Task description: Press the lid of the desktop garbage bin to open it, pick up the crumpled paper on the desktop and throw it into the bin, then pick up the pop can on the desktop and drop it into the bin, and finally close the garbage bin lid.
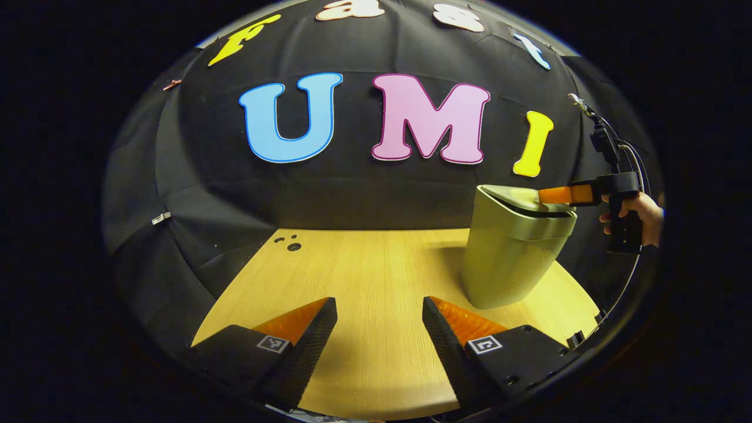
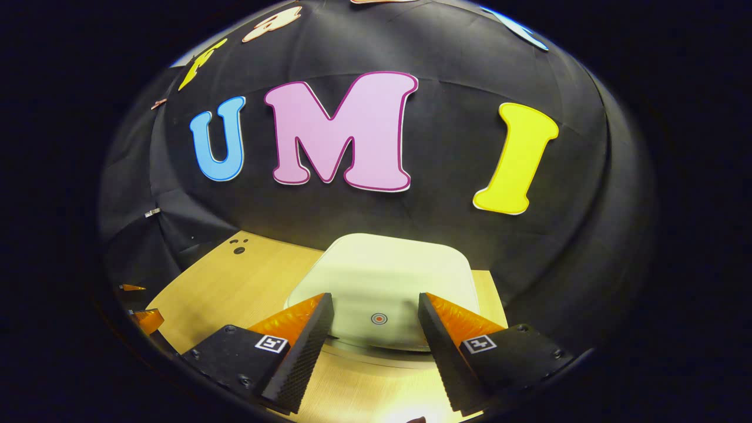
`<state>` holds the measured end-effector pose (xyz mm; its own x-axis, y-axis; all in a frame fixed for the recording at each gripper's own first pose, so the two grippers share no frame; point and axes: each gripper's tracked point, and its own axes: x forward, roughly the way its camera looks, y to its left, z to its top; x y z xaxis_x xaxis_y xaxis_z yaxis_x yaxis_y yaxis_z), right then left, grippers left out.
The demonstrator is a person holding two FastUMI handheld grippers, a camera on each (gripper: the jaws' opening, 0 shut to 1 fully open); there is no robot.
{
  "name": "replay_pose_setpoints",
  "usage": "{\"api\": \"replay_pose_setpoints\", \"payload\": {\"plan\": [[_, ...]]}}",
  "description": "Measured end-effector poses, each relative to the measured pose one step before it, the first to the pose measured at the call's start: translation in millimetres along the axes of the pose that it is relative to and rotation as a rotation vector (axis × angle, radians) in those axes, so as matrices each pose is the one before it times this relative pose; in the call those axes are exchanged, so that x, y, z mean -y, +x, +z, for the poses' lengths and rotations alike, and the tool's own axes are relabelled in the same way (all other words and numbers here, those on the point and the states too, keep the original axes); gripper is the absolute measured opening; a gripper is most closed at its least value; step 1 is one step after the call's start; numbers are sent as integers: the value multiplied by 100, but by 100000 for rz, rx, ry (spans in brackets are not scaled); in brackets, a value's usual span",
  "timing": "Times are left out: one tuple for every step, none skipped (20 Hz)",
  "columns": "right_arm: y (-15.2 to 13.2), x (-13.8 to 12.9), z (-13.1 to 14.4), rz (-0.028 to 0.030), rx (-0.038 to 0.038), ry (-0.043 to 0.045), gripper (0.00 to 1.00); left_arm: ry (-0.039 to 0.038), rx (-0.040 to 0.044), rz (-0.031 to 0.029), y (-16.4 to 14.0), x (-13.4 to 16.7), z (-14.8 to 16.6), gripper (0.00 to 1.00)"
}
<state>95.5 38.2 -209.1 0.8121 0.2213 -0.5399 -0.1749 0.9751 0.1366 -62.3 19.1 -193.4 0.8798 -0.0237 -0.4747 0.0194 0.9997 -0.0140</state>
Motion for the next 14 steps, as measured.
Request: {"api": "replay_pose_setpoints", "payload": {"plan": [[162, -10, -203, 123, -507, 287, 92, -101, -193, 94, 8, -37, -99, 94], [110, -86, -374, 205, -419, 219, 92, -81, -186, 82, -9, 9, 6, 94], [152, -59, -277, 206, -413, 207, 92, -55, -130, 108, 73, -55, -68, 94], [-100, -81, 62, 685, 435, 1255, 92, -69, -115, 87, -20, -19, 40, 94], [211, -78, -204, 512, -383, 1644, 92, -71, -128, 47, 41, -4, -13, 94], [25, 21, -246, 590, -338, 1175, 92, -73, -128, 54, 63, 2, -27, 94], [-65, -9, -151, 1020, -399, 641, 92, -41, -116, 29, 40, 61, -61, 94], [148, -39, 44, 992, 80, 59, 93, -100, -76, 36, 122, 2, -47, 97], [-14, 0, -201, 741, -390, -166, 93, -290, -75, 84, 41, -36, -2, 94], [96, 19, 41, 574, 187, -283, 93, -452, -3, 57, 56, 58, 44, 94], [-136, -69, -863, 481, -3103, -1029, 93, -685, 332, -29, 28, 8, -18, 94], [25, 72, 637, 81, 3612, -1193, 93, -659, 307, -481, 55, 222, 75, 94], [196, 7, -459, -135, -1341, 352, 93, -198, 408, -147, -21, 86, 168, 94], [-13, 22, 357, -56, 2656, 604, 93, 130, 306, -245, -29, 72, 181, 94]]}}
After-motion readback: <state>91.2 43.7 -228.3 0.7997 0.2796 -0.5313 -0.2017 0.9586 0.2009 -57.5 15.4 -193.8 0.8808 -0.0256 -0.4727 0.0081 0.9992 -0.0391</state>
